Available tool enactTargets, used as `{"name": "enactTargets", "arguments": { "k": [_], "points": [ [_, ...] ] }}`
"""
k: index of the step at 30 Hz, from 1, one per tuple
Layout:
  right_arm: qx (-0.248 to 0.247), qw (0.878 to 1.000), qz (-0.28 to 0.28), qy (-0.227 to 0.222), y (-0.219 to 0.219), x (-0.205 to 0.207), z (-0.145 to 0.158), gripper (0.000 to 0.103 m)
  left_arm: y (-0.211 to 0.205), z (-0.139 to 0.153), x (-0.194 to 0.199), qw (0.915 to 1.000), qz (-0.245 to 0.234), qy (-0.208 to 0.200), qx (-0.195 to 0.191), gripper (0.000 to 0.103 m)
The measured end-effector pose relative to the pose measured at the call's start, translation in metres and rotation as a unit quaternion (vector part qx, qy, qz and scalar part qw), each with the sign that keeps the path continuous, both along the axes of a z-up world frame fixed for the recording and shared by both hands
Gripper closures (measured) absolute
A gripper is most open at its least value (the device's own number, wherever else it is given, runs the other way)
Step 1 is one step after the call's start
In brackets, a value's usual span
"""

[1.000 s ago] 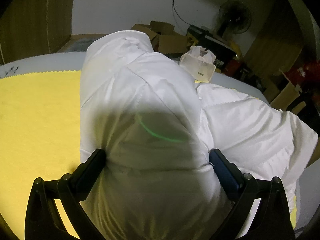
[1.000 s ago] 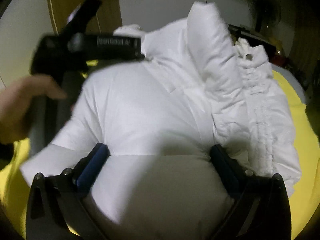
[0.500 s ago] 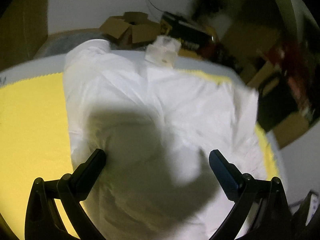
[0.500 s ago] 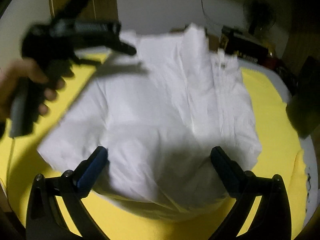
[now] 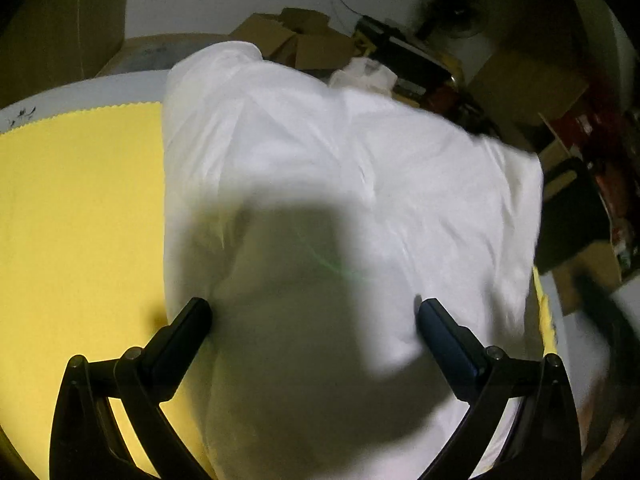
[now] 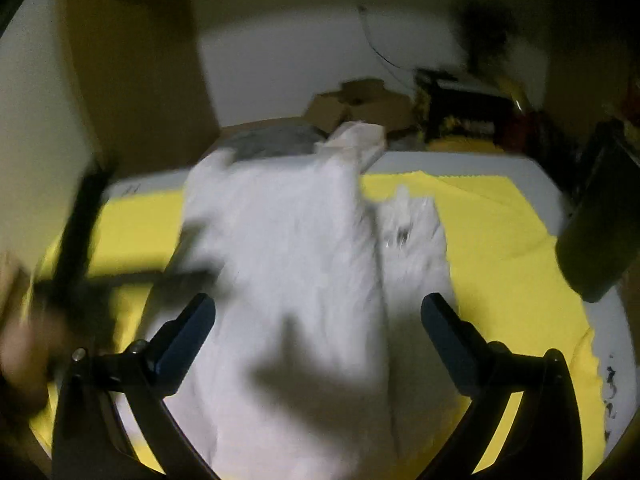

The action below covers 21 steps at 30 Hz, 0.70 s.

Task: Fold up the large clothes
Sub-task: 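Smooth the folded jacket with both open grippers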

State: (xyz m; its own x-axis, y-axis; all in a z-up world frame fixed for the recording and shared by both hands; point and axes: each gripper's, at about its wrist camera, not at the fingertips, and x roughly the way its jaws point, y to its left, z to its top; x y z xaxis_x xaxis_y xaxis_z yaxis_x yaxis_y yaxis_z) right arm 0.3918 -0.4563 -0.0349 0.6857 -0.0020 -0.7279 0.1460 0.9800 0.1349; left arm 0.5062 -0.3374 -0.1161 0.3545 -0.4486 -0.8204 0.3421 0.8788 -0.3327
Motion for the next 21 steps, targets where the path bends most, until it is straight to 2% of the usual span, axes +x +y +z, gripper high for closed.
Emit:
{"name": "enactTargets", "arguments": {
  "k": [1, 4, 5, 7, 11, 15, 18, 20, 21],
  "points": [
    [0.006, 1.0, -0.003, 0.014, -0.006, 0.022, -0.005, 0.001, -0.001, 0.002, -0.011, 0.9999, -0.006, -0.012, 0.001, 0.0],
    [-0.049, 0.997, -0.016, 0.062, -0.007, 0.071, -0.042, 0.001, -0.008, 0.004, -0.04, 0.9985, -0.038, -0.035, 0.015, 0.0],
    [-0.041, 0.995, -0.019, 0.089, -0.011, 0.085, -0.059, 0.0, -0.009, 0.002, -0.045, 0.9979, -0.045, -0.042, 0.022, 0.0],
    [0.019, 0.993, -0.017, 0.119, -0.017, 0.093, -0.09, 0.0, -0.013, -0.002, -0.051, 0.9957, -0.06, -0.062, 0.035, 0.0],
    [0.03, 0.991, -0.013, 0.128, -0.019, 0.085, -0.104, 0.0, -0.017, -0.01, -0.046, 0.9966, -0.056, -0.054, 0.027, 0.0],
    [0.007, 0.991, -0.014, 0.132, -0.012, 0.086, -0.113, 0.0, -0.021, -0.022, -0.05, 0.9953, -0.035, -0.089, 0.014, 0.0],
    [-0.011, 0.992, -0.017, 0.128, -0.01, 0.093, -0.115, 0.0, -0.023, -0.025, -0.06, 0.9922, -0.033, -0.117, 0.028, 0.0],
    [-0.011, 0.993, -0.02, 0.119, -0.015, 0.089, -0.11, 0.0, -0.022, -0.025, -0.06, 0.9923, -0.045, -0.11, 0.035, 0.0],
    [-0.007, 0.994, -0.03, 0.109, -0.02, 0.086, -0.104, 0.0, -0.018, -0.021, -0.057, 0.9939, -0.053, -0.092, 0.03, 0.0]
  ]
}}
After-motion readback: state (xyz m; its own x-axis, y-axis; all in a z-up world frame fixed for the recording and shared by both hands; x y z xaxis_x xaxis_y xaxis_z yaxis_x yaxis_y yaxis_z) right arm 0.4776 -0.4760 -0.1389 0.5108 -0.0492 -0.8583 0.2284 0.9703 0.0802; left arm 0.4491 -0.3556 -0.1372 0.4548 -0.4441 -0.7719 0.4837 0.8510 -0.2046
